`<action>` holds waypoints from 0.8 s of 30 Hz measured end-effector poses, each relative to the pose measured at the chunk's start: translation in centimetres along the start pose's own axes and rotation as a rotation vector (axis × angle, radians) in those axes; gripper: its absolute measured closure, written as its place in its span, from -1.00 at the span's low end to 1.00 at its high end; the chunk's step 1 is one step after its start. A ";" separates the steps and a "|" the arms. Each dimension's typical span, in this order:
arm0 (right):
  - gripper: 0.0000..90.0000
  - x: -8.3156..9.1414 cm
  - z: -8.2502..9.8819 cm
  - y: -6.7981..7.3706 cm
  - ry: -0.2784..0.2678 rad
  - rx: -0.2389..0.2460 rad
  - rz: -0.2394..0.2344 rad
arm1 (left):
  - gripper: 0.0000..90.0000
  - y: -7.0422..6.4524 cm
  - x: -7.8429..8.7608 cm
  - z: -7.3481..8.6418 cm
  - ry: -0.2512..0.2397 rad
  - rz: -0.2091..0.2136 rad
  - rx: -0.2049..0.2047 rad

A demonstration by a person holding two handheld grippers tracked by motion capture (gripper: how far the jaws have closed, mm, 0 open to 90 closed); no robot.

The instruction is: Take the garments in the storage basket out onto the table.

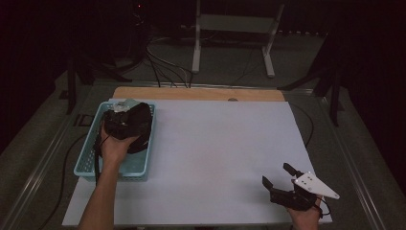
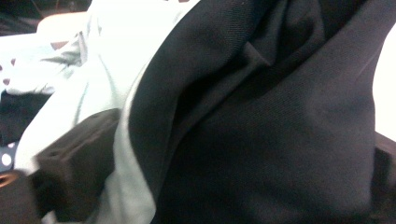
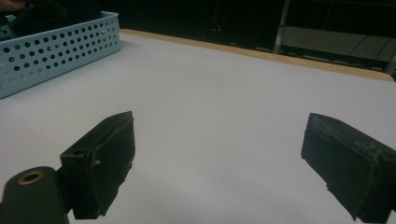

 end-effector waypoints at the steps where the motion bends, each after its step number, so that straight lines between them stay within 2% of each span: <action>1: -0.78 0.0 0.0 0.0 0.000 0.000 -0.001 | -0.69 0.1 0.1 0.0 0.013 0.000 0.007; 4: -0.78 0.0 0.0 0.0 0.000 0.003 0.000 | -0.41 0.2 0.2 0.0 0.025 -0.008 0.017; 8: -0.78 0.0 0.0 0.0 0.001 0.001 -0.002 | 0.12 0.4 0.7 0.0 0.029 -0.003 0.019; 9: -0.78 0.0 0.0 0.0 0.003 0.001 -0.002 | 0.31 0.4 0.9 0.1 0.022 -0.004 0.004; 12: -0.77 0.0 0.0 0.0 0.003 0.001 -0.003 | 0.63 0.4 1.2 0.1 0.017 -0.007 -0.018; 13: -0.78 0.0 0.0 0.0 0.003 0.002 -0.003 | 0.63 0.4 1.4 0.1 0.014 -0.006 -0.031; 14: -0.77 0.0 0.0 0.0 0.003 0.003 -0.002 | 0.71 0.4 1.4 0.1 0.013 -0.005 -0.034; 17: -0.77 0.0 0.0 0.0 0.005 0.004 -0.003 | 0.78 0.5 1.7 0.1 0.002 0.005 -0.035; 24: -0.74 0.0 0.0 0.0 0.009 0.006 -0.006 | 0.82 0.5 2.4 0.0 -0.017 0.014 -0.044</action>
Point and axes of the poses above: each handheld gripper's, and its own axes: x roughly backward along the jaws, z roughly out of its underside, y roughly to its left, the point moved 1 cm from there along -x, roughly forward along the jaws, and after that the axes turned 10 degrees about -x, right-handed, at the moved point
